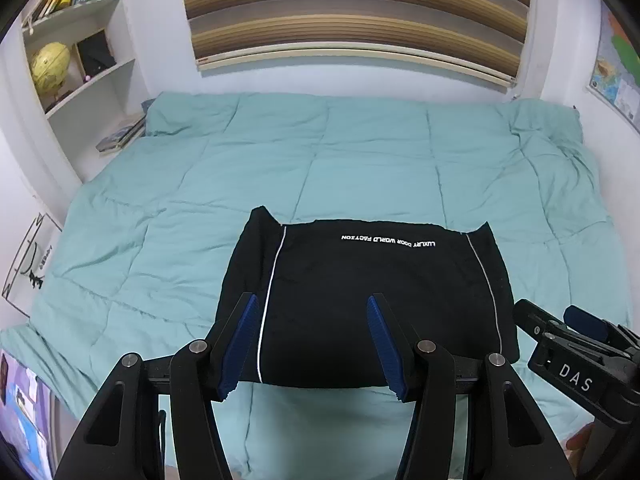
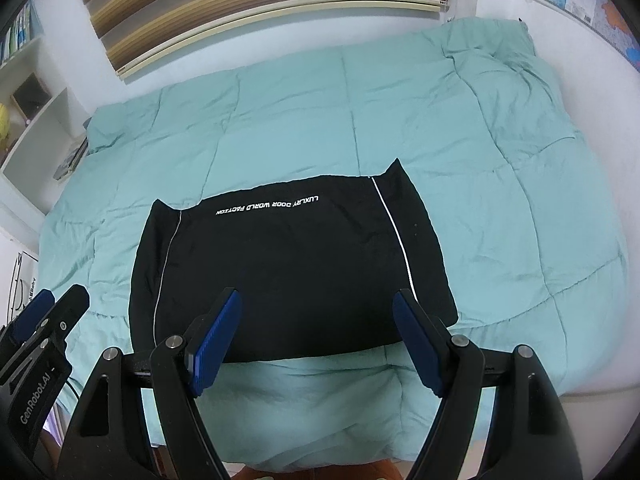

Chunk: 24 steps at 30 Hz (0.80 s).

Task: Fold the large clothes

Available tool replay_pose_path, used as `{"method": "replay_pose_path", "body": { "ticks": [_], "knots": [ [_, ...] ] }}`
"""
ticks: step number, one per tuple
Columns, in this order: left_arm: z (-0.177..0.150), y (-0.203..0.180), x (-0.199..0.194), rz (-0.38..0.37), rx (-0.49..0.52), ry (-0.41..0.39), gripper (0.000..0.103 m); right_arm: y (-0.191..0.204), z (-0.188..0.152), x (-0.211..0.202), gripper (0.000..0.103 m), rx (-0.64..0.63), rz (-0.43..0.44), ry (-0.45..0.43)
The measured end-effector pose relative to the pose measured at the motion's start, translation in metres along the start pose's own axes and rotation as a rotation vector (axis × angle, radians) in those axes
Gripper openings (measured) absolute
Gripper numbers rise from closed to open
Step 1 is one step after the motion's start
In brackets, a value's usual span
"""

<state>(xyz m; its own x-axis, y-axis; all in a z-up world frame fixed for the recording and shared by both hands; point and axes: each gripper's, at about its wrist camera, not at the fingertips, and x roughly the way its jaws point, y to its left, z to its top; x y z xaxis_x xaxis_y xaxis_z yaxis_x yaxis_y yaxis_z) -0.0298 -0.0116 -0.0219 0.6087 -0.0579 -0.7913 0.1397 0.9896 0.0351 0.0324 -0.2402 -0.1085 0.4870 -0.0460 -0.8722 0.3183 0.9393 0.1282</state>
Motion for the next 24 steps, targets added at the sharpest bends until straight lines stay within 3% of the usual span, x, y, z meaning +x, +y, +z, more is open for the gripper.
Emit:
{"method": "replay_pose_path", "body": {
  "ticks": [24],
  "knots": [
    [-0.007, 0.004, -0.008, 0.083, 0.013, -0.021, 0.059, 0.016, -0.015, 0.003, 0.080, -0.029, 0.007, 0.039]
  ]
}}
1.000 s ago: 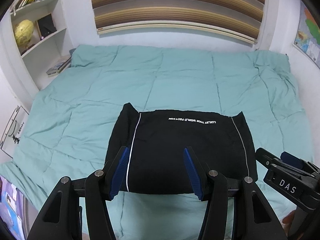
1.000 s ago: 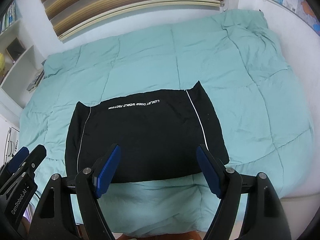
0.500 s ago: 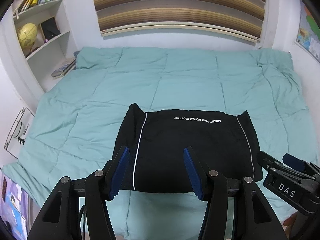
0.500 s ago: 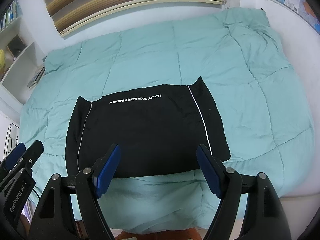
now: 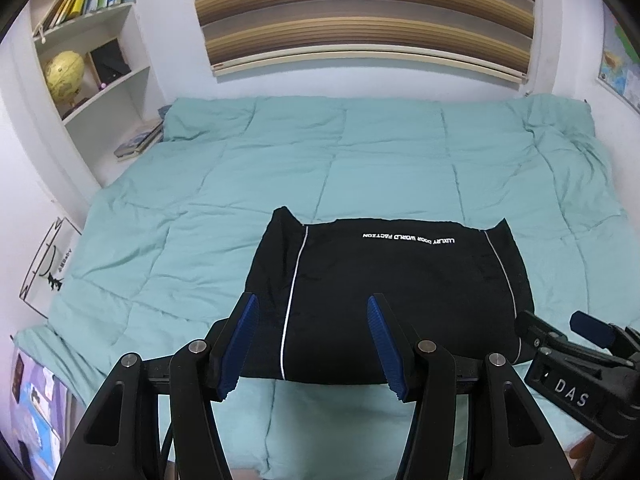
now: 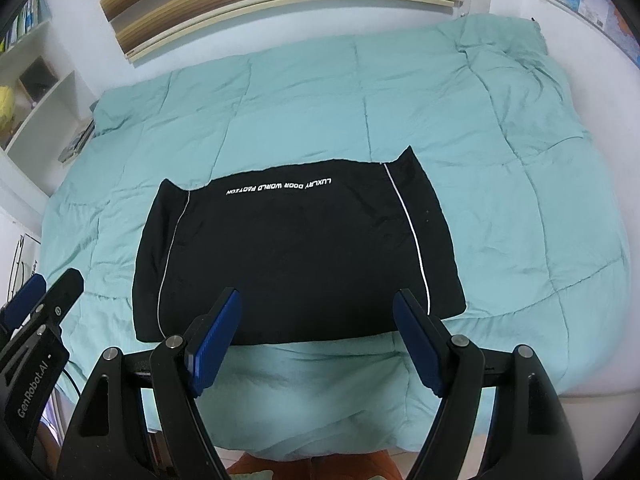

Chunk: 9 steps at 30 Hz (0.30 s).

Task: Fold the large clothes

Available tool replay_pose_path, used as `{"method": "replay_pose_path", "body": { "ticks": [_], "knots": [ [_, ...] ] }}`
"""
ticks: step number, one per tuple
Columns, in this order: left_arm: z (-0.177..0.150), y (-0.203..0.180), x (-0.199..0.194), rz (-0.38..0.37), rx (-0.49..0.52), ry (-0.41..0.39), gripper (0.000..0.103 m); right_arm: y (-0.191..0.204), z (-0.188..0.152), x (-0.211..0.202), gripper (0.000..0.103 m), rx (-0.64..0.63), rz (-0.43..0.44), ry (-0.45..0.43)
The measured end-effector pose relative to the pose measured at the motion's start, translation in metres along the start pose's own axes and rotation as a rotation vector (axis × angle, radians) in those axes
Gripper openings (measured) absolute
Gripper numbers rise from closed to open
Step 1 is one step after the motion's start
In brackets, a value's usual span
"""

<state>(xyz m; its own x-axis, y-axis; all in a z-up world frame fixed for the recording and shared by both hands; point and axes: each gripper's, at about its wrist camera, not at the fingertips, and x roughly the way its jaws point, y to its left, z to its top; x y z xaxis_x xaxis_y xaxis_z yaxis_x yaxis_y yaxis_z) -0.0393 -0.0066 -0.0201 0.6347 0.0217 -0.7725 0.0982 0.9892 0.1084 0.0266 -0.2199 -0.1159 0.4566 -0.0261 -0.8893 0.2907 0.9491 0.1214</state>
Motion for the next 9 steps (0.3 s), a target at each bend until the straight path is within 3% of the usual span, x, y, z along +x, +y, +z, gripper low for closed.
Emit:
{"method": "replay_pose_path", "body": {
  "ticks": [4, 9],
  "knots": [
    [-0.0012, -0.0001, -0.0038, 0.058, 0.012, -0.033, 0.058, 0.0034, -0.0011, 0.0006, 0.080, -0.014, 0.001, 0.002],
    [-0.0001, 0.0018, -0.0033, 0.053, 0.006, -0.016, 0.060, 0.0031, -0.0018, -0.0007, 0.080, -0.018, -0.002, -0.001]
  ]
}}
